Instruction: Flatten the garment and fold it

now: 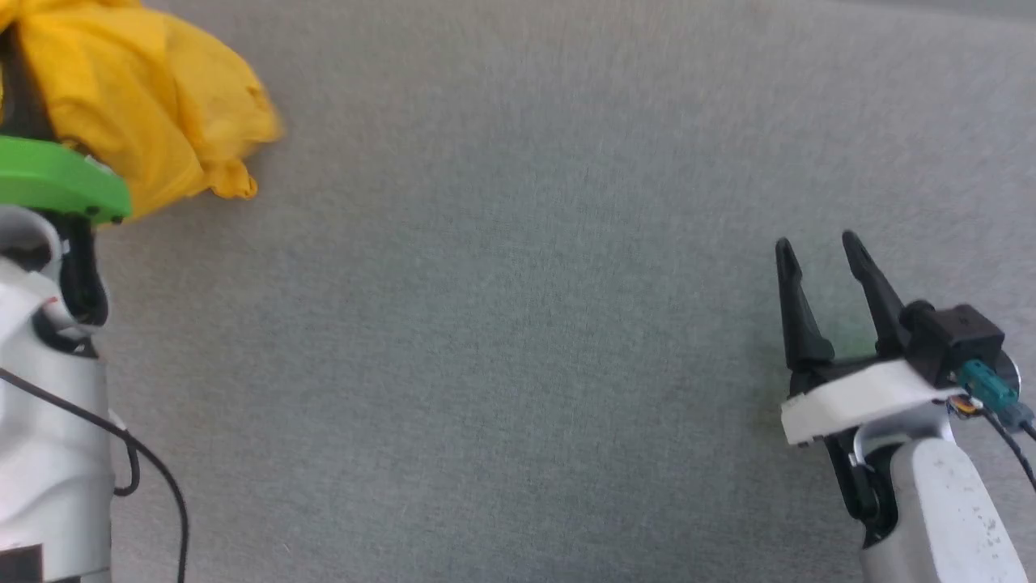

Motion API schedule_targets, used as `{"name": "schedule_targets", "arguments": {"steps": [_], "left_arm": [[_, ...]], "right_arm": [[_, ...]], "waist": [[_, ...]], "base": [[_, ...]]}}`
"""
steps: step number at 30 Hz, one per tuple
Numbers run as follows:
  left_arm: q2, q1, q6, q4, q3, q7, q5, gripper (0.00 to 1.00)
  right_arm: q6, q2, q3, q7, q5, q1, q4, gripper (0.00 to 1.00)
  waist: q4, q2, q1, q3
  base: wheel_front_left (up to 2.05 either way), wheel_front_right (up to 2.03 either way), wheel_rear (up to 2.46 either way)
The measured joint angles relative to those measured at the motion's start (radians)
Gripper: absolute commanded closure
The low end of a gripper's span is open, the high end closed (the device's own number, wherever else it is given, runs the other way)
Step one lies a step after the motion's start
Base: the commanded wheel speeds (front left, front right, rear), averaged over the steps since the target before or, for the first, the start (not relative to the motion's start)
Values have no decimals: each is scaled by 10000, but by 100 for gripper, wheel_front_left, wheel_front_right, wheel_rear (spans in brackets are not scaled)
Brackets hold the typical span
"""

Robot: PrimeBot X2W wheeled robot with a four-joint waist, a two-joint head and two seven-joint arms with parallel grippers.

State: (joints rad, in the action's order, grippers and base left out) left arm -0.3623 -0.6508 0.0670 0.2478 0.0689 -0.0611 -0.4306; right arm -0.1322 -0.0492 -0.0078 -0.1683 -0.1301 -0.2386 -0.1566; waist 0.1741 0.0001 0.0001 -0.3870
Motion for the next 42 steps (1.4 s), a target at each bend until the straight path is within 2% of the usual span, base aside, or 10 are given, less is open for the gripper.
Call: {"name": "schedule_targets", "arguments": {"steps": [9,17,23,26,31,37,39,40,41,42], "left_arm": [[355,-469,-174,-1066,-1283,-460,738,100],[1657,-605,-683,-1197,-2786,-236,675,100],[2577,-547,-1120,-213,-3981,111,364,100],[2788,-322,-1384,729,-4732,968,111,100],[2968,330,-1651,2617,-5950,3313,-454,100],[3014,557,-1806,4054,-6926,5730,-859,100],[3014,579,-1818,4211,-7003,6163,-1009,100],[3012,550,-1818,4197,-6968,6245,-1076,31],[2999,548,-1816,4165,-6928,6241,-1085,0],[2974,558,-1801,4105,-6880,6172,-1097,0]], "right_arm": [[0,-2,-332,-94,-215,628,-163,0],[2,-2,-627,-63,-297,1166,-82,0],[2,-12,-863,61,-297,1396,146,0],[2,-10,-894,111,-297,1429,236,0],[2,-12,-849,186,-313,1541,362,0],[2,-12,-784,186,-447,1544,418,0],[2,-8,-756,186,-462,1544,408,0],[2,-8,-754,184,-464,1544,403,0],[2,-12,-752,184,-472,1543,391,0],[2,-13,-742,186,-472,1543,384,0]], "waist": [[-347,0,-1,1650],[-1441,0,-1,2404],[-2390,-1,-1,2691],[-2824,-1,-1,2779],[-3408,0,-1,2838],[-3694,0,-1,2635],[-3699,0,-1,2563],[-3685,-1,-1,2539],[-3656,-1,-1,2526],[-3620,0,-1,2518]], "base": [[0,0,0],[0,0,0],[0,0,0],[0,0,0],[0,0,0],[0,0,0],[0,0,0],[0,0,0],[0,0,0],[0,0,0]]}}
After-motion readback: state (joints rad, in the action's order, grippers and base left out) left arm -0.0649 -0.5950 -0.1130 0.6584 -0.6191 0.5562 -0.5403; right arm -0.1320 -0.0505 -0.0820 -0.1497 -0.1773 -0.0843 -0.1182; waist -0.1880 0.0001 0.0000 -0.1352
